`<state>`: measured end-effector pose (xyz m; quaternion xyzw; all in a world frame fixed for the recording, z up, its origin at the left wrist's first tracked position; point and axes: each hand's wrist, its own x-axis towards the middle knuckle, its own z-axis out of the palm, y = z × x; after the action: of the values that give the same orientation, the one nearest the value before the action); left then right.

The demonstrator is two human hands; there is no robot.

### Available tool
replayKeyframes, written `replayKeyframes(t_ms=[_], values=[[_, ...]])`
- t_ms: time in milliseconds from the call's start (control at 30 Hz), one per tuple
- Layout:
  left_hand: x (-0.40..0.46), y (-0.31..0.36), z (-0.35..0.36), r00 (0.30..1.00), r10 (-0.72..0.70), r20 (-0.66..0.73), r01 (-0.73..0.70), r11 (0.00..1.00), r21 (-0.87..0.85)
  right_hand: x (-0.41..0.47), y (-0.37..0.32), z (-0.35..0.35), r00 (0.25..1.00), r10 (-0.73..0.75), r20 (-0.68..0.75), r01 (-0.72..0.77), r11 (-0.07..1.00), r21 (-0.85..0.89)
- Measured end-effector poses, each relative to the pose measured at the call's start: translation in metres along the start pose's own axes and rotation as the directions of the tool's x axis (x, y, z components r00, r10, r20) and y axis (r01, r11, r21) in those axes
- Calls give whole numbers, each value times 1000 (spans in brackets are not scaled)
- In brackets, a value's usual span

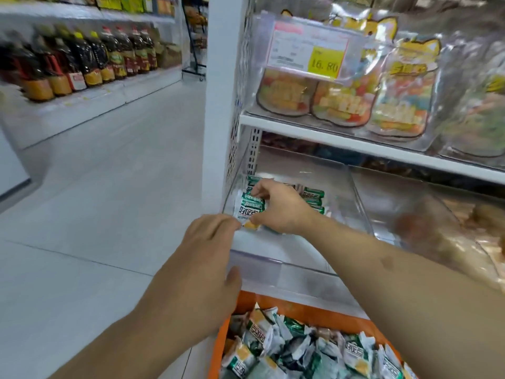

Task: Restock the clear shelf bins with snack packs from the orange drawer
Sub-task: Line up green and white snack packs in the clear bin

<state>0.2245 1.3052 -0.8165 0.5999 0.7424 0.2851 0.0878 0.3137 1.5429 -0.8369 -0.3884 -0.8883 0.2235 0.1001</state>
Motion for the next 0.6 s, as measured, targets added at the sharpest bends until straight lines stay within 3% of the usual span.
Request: replayKeyframes(t_ms=[300,400,600], values=[[1,-3,8,999,40,-27,-40,999,-17,9,13,17,987,-127,-97,94,952,-293],[1,-4,9,999,47,-16,-47,999,0,9,15,18,985,-104,-139,51,940,-338],[2,-1,9,999,49,-14,-48,999,11,4,21,3,998,-11,-60,-10,942,-335]])
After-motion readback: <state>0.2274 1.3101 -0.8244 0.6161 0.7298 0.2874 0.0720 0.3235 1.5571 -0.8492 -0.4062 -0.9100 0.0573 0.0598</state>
